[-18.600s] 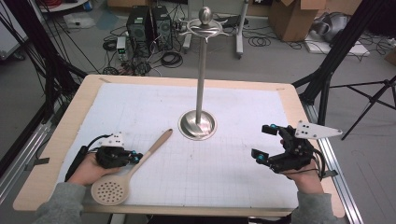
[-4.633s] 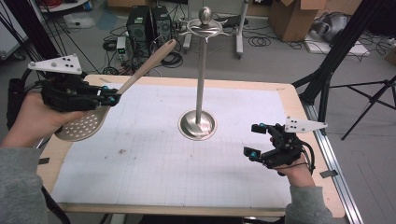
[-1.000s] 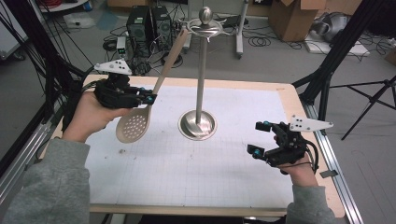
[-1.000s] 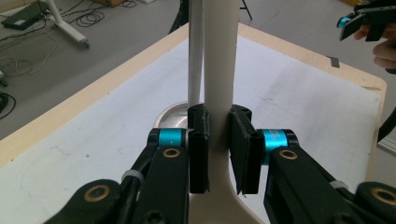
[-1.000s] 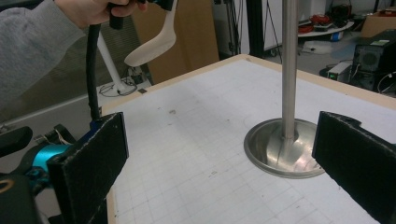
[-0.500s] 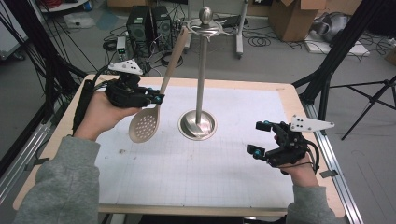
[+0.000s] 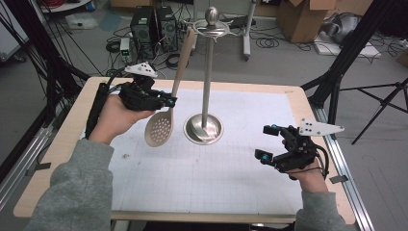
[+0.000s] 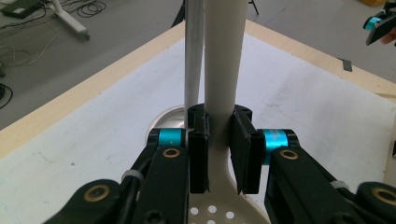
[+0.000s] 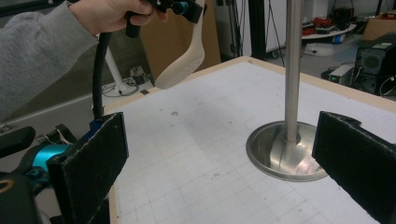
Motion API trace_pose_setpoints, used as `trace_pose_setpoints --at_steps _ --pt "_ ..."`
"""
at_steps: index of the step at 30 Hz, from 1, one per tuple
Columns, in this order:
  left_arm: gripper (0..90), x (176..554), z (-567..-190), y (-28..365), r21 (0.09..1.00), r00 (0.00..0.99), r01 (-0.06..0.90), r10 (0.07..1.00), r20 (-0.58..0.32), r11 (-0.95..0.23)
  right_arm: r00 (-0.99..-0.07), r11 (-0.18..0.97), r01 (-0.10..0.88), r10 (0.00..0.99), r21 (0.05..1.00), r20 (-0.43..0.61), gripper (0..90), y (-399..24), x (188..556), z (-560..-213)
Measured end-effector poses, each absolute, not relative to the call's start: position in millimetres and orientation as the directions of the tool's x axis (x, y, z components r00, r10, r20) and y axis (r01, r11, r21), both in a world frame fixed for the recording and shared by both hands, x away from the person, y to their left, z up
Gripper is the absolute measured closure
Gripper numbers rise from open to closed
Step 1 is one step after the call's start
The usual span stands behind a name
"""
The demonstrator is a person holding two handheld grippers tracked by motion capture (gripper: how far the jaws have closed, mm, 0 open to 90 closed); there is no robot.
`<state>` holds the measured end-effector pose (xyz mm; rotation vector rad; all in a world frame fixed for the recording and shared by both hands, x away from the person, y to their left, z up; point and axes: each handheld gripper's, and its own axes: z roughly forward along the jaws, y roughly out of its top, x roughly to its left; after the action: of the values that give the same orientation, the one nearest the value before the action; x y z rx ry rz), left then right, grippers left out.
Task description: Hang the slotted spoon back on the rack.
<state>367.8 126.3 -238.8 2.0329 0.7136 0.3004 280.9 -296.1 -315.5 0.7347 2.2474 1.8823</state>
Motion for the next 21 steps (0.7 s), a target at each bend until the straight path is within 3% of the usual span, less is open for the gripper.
trace_pose_setpoints --at_steps 21 --pt "77.7 380 -249 115 0.844 0.795 0.378 0.600 -0.085 -0.381 -0.877 0.107 0.285 0.431 0.953 0.214 2.2 -297 282 -317"
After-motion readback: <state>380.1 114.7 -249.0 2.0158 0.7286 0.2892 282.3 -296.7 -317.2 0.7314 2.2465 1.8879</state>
